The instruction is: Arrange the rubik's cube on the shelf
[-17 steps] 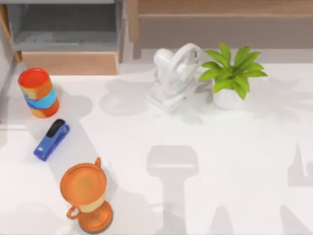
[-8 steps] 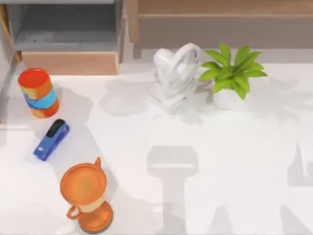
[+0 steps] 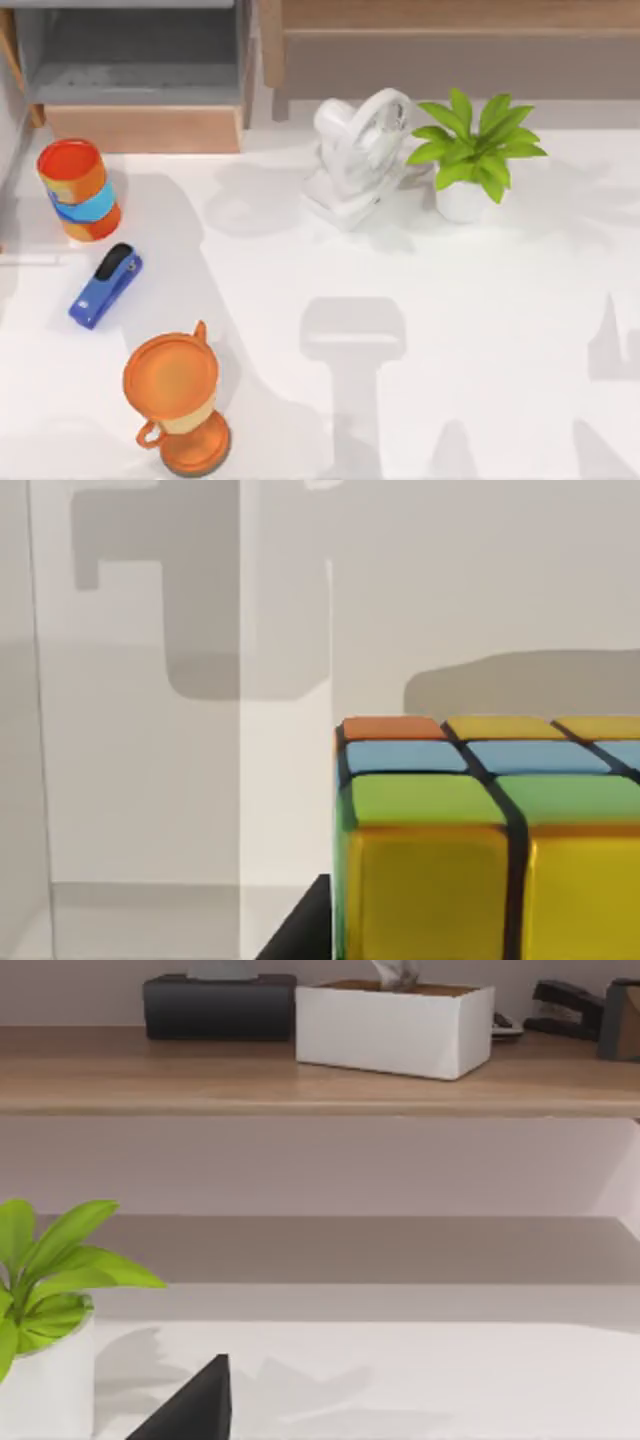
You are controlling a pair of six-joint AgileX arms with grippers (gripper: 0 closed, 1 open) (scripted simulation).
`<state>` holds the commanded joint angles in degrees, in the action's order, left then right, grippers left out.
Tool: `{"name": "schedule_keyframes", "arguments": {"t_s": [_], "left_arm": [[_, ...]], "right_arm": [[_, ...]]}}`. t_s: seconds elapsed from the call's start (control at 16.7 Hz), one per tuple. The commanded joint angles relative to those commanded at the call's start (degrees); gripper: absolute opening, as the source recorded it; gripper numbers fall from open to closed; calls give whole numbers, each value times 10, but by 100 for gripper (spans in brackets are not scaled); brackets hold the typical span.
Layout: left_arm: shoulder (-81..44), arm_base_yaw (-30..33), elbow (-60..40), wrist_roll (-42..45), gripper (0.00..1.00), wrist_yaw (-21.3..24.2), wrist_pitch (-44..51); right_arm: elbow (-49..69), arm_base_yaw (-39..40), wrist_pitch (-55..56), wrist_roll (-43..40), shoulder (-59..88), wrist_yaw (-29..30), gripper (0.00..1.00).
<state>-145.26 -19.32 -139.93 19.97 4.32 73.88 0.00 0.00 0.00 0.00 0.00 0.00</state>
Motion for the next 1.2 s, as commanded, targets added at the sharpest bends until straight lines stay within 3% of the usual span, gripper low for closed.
{"name": "schedule_keyframes", "arguments": {"t_s": [0.3,0.54,0.9,1.2], "left_arm": [[33,-2,21,7,0,-3,16],[153,61,79,27,0,-15,21],[316,309,226,55,0,-54,-102],[327,505,357,53,0,-135,-358]], "right_arm": [[0,0,0,0,0,0,100],[0,0,0,0,0,0,100],[0,0,0,0,0,0,100],[0,0,0,0,0,0,100]]}}
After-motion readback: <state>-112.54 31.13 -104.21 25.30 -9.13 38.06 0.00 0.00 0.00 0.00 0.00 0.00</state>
